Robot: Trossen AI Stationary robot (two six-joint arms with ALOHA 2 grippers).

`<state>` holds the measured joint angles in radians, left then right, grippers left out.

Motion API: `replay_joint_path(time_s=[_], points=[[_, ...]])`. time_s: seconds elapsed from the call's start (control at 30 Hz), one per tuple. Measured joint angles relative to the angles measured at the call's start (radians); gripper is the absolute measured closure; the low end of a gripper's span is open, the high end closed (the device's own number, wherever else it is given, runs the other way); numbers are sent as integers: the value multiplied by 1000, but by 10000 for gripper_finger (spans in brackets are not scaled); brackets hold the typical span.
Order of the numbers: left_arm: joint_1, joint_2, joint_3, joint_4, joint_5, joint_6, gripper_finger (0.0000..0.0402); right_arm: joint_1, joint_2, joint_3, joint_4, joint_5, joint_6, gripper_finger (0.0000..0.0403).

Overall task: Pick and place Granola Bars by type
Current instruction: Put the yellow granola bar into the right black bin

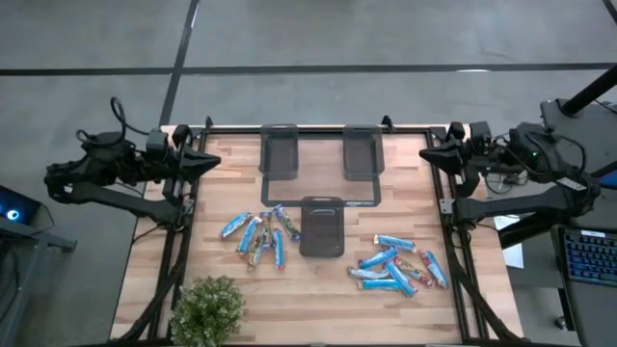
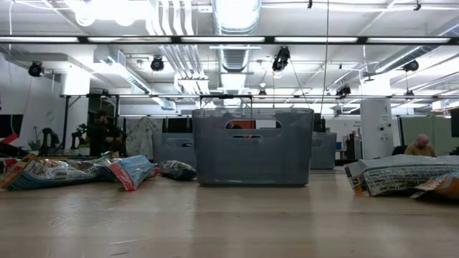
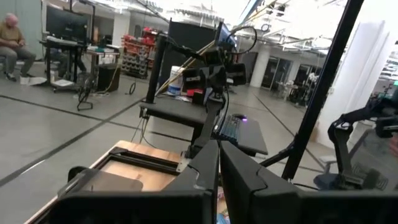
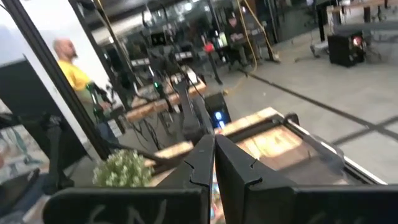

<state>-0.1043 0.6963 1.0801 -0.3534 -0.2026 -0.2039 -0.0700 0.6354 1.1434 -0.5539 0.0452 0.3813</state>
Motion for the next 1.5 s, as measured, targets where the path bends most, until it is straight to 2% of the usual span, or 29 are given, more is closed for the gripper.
replay_joint_path(time_s=[0.2,0.4,0.77,1.1,1.2,1.5], points=[[0,31,8,-3,0,0,401,0,72,125,-159,-13,0,394],[0,69,8,-7,0,-4,401,0,114,177,-279,-129,4,394],[0,145,7,-13,4,-7,401,1,160,172,-289,-313,-40,394],[0,174,10,-11,12,-17,401,0,211,172,-347,-319,-77,394],[0,173,28,-13,51,-17,401,0,222,172,-363,-319,-95,394],[0,214,208,-276,56,-14,401,1,235,172,-408,-316,-113,394]])
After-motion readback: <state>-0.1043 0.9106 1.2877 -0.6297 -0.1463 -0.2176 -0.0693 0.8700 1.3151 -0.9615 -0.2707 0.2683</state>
